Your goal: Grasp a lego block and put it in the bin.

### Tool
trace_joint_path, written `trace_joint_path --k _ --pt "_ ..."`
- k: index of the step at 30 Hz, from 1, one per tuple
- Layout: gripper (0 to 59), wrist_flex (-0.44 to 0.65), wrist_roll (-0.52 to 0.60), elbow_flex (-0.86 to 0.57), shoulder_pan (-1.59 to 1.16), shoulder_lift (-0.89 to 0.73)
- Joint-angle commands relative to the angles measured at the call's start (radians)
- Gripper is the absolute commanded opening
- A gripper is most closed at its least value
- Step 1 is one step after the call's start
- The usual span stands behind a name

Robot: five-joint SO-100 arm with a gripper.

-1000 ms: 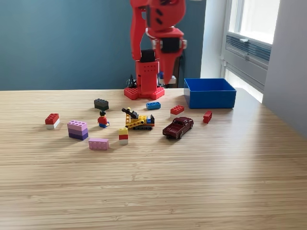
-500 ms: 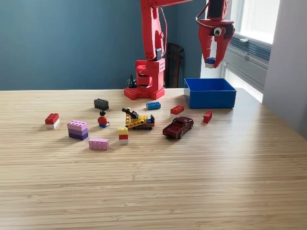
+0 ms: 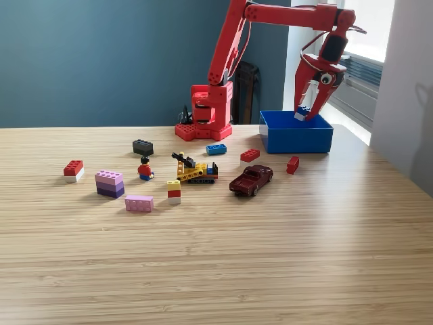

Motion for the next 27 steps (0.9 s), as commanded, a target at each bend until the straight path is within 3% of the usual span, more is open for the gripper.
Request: trace_joint_path --k 1,4,8,10,14,16,27 --pt "15.7 0.054 -0.028 -0.066 -0.02 -0.031" --pt "28.7 0.055 -0.04 -0.064 -0.028 -0.038" --pt "30.1 0.058 -0.057 -0.087 -0.031 -0.04" --pt "25.0 0.06 -0.057 -0.107 -0.029 -0.038" --pt "6.6 0.064 -0.054 -0.164 -0.028 -0.035" --pt "1.3 0.066 -0.054 -0.201 -0.028 -0.034" --pt "0.0 0.067 -0.058 -0.29 0.035 0.305"
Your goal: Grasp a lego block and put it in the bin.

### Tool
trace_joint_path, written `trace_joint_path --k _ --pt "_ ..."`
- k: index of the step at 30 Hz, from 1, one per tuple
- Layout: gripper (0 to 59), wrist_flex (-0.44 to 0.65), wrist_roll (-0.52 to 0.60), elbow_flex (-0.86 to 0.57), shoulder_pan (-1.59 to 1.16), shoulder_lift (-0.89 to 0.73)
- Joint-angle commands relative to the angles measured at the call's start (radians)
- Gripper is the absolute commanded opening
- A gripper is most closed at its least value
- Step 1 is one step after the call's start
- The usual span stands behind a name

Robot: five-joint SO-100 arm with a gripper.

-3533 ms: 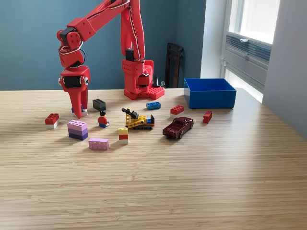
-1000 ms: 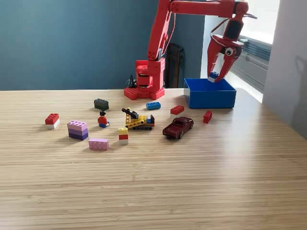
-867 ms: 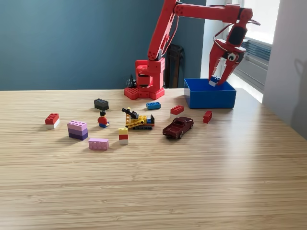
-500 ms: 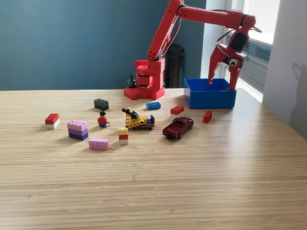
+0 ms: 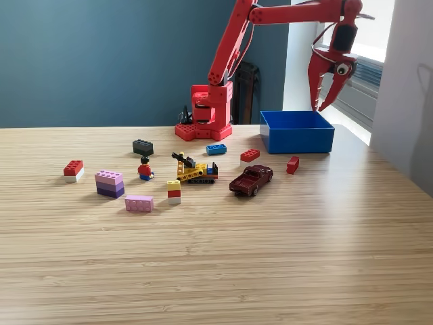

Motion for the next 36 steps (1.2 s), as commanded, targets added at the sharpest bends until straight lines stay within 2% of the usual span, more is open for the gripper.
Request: trace_joint_path --k 1,5,12,19,24,36 --pt "0.0 0.058 0.008 -0.066 0.083 0.298" --pt "0.0 0.057 0.014 0.031 0.313 0.416" --pt "0.0 0.052 -0.005 0.264 0.703 0.494" --pt "0.0 0.035 -0.074 0.33 0.966 0.494" --pt "0.0 0.018 -0.121 0.344 1.065 0.494" --pt "0.0 -0.026 -0.135 0.445 1.1 0.495"
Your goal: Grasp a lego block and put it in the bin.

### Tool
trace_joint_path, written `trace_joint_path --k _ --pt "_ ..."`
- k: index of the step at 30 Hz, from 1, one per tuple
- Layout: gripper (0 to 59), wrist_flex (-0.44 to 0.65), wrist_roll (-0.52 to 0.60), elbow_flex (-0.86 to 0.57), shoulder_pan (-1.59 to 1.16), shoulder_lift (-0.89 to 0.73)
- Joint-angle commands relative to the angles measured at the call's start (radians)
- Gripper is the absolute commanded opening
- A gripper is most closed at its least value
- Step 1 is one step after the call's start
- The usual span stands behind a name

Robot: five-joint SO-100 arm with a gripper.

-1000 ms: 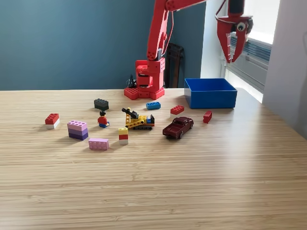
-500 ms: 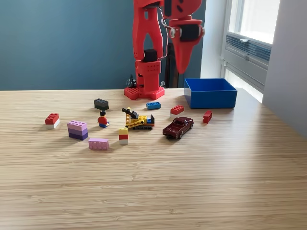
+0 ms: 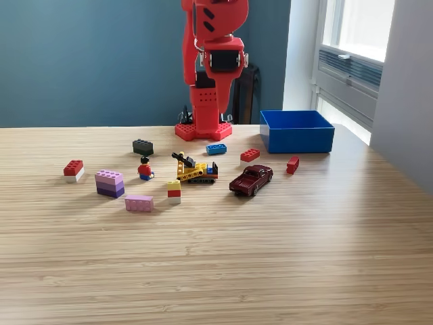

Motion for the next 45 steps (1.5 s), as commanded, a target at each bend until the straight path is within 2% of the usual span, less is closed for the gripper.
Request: trace_joint_path --k 1,17,23,29,39,45 --pt "0.0 -0.015 -0.008 0.0 0.009 0.08" --pt "0.0 -0.124 -0.021 0.092 0.072 0.078" --pt "0.0 -0.161 -0.091 0.152 0.129 0.078" --pt "0.0 -0.253 -0.14 0.216 0.199 0.078" --pt "0.0 -0.337 -0.196 0.187 0.344 0.078" --pt "0.0 -0.368 -0.21 0.11 0.407 0.077"
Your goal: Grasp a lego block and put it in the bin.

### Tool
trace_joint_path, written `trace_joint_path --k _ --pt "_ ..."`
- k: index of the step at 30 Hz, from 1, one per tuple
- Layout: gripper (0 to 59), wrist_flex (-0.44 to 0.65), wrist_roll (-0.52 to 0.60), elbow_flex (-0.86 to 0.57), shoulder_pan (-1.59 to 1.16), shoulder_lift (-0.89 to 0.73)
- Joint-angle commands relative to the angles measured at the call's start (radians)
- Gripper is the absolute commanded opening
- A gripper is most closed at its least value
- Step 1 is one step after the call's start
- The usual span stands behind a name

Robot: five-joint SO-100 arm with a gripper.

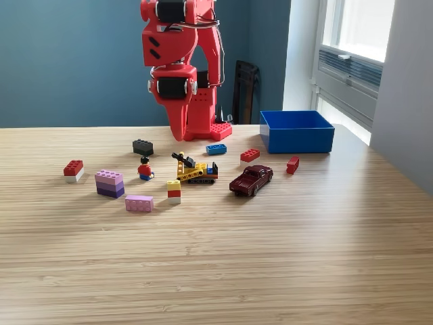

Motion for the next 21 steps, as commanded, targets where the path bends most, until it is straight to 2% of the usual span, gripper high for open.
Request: trace_joint_path --k 1,13,21 --pt "0.0 -0.012 -0.005 -0.127 0.041 0.077" --pt "0.0 -0.011 0.021 -0.295 0.046 0.071" --pt "0.2 -0.084 0.02 -0.276 0.044 0.04"
